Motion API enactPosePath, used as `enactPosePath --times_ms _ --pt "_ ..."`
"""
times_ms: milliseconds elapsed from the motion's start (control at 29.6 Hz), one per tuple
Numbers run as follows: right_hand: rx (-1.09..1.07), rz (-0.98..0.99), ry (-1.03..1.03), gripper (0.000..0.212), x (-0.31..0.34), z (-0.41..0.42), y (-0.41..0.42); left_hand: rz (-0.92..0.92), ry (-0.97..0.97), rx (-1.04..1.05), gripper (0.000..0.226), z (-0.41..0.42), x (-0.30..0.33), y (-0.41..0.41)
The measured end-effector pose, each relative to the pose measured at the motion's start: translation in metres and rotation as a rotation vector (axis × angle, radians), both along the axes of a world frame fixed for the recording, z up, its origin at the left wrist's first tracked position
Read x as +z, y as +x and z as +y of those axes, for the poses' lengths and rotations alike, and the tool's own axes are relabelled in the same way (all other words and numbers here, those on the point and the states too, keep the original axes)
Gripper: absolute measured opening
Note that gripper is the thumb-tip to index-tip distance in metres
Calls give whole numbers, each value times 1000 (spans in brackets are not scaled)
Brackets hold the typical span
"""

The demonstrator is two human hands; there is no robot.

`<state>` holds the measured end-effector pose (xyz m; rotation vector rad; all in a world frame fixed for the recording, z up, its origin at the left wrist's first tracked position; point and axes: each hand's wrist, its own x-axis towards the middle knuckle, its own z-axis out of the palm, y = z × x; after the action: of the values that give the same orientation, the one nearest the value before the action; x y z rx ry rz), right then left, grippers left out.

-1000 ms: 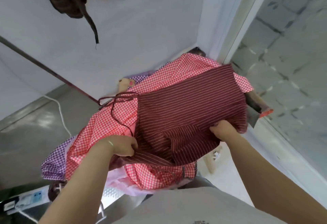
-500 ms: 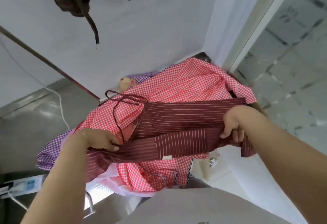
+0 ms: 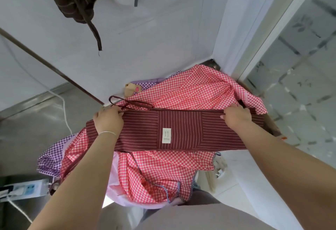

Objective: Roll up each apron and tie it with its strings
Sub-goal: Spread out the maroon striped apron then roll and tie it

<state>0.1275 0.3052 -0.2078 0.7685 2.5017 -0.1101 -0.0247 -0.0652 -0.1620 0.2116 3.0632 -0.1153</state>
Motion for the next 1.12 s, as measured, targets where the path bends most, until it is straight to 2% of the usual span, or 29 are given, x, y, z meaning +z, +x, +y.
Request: enactPosePath --times_ms 135,270,372,439,473,541,608,642,710,811,912,1014,1115 --pt "-23 76 -21 33 -6 5 1 56 18 10 21 2 -5 -5" --pt "-12 125 4 33 -12 7 -2 57 49 72 22 13 -8 -3" --pt "-33 128 6 35 -17 8 -4 201 125 83 21 24 -13 1" --pt "-19 134 12 37 -20 9 -3 352 173 -136 19 44 -17 5" --pt "6 153 11 38 -21 11 -3 340 209 -332 23 60 -21 7" --pt "77 249 -39 40 -25 10 1 71 212 -639 42 92 -25 13" --pt "122 316 -139 45 -28 11 3 -202 86 -719 56 118 -30 12" --pt "141 304 -179 50 -29 12 4 -256 12 -740 59 127 -35 10" --pt "212 239 -214 60 -29 9 2 -295 -91 -764 58 131 -41 4" --pt "285 169 -258 65 -26 8 0 -354 -73 -782 56 135 -44 -1" --pt "313 182 -301 51 -23 11 6 -401 -32 -766 51 130 -37 0" --pt "381 155 -251 39 -17 20 18 -444 -81 -761 48 116 -30 -5" --pt "326 231 -231 34 3 31 17 -469 -135 -704 59 103 -11 -12"
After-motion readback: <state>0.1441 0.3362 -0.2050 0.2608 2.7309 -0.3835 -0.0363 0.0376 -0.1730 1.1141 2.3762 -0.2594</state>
